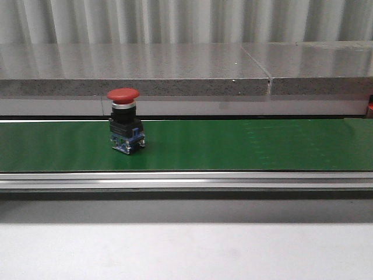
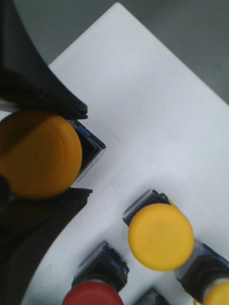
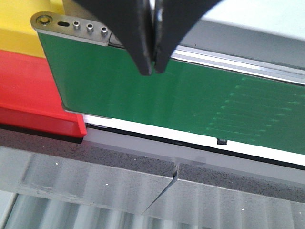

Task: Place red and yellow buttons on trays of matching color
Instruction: 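Place the yellow button on the green belt and release it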

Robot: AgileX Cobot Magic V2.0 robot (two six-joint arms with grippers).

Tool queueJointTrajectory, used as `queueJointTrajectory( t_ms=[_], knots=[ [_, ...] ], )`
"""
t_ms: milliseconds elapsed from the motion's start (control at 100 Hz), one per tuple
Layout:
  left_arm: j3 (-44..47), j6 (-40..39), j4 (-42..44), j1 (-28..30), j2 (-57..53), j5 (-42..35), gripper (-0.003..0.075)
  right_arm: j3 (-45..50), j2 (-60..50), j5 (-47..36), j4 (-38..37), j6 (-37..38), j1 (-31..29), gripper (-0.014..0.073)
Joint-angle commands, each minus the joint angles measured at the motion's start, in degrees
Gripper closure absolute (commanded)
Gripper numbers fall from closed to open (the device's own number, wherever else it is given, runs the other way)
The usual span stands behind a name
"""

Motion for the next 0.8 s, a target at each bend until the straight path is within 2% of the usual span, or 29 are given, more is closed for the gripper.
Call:
queueJointTrajectory(
  t_ms=[0,140,330,590,790],
  knots=[
    [-1.4,-0.8,-0.7,0.0,-7.0,-0.8,0.074,-0.3,-0.8,-4.7,-0.7,-0.2,-0.2,0.0661],
    [-1.4,-0.4,-0.9,-3.9,-14.6,-0.8,0.074,-0.3,-0.8,-4.7,-0.7,-0.2,-0.2,0.0661],
    [-3.8,6.0,-3.8,-13.5,-18.3,0.8,0.074,-0.3,-0.8,-4.7,-0.7,-0.2,-0.2,0.0661],
    [-8.7,9.9,-5.5,-25.8,-11.5,5.5,0.074,-0.3,-0.8,-4.7,-0.7,-0.2,-0.2,0.0661],
    [-10.9,10.0,-6.1,-29.6,-4.2,5.2,0.074,-0.3,-0.8,-4.7,-0.7,-0.2,-0.2,0.0661]
  ],
)
